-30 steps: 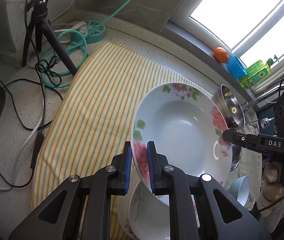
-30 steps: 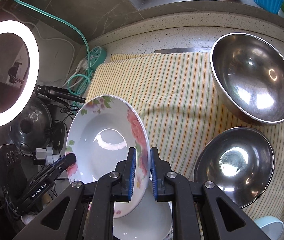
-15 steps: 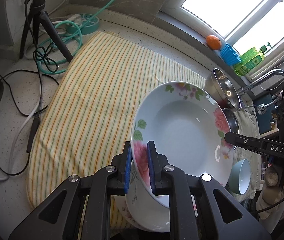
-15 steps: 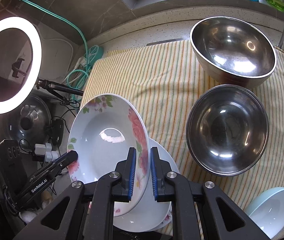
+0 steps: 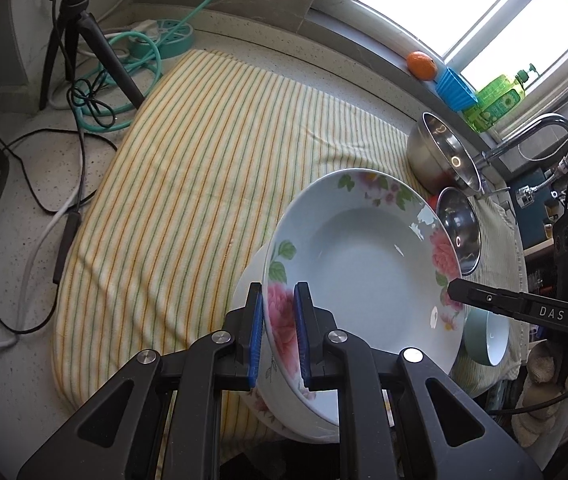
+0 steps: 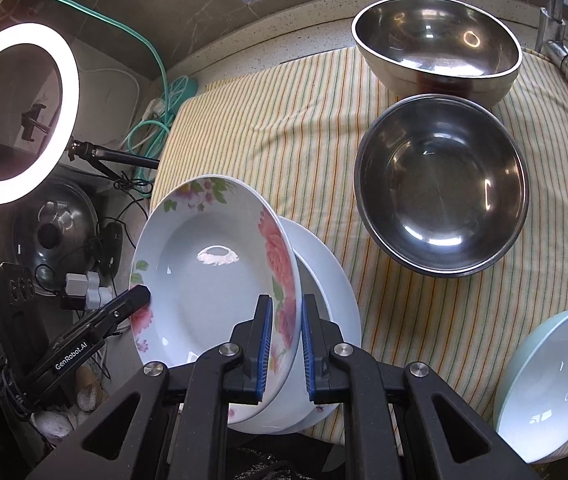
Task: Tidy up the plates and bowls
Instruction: 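Lower the pink-flower plate onto the stacked plates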
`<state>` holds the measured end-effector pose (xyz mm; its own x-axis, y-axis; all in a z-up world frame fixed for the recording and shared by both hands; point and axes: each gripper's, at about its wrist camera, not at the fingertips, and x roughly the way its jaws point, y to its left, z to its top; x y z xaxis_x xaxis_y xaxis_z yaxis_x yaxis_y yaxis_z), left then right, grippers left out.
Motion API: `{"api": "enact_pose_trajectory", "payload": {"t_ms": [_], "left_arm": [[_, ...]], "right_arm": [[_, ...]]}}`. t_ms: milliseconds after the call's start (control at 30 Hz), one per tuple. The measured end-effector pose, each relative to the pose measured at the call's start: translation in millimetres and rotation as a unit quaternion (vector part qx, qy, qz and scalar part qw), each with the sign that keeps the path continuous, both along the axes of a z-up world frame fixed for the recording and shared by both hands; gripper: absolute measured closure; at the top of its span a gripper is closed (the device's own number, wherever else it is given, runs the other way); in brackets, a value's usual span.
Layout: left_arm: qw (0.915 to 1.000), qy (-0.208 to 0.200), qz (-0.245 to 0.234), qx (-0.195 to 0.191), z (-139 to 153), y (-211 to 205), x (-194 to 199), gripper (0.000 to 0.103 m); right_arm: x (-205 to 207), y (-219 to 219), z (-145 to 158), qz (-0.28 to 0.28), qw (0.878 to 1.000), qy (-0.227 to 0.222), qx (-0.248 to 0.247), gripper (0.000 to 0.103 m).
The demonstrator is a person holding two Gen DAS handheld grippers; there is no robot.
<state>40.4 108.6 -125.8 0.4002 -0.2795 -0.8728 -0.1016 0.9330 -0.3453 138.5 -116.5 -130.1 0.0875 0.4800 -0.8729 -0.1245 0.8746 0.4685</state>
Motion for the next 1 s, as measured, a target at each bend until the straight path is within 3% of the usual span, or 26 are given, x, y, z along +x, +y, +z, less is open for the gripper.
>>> {"api": "enact_pose_trajectory", "payload": {"t_ms": [1000], "left_arm": [[0.9997, 0.019, -0.013, 0.009, -13.9, -4.5, -4.1, 0.090]], "right_arm": [[-20.5, -2.9, -18.4, 0.003, 0.999, 0.033, -0.010, 0.090]]}}
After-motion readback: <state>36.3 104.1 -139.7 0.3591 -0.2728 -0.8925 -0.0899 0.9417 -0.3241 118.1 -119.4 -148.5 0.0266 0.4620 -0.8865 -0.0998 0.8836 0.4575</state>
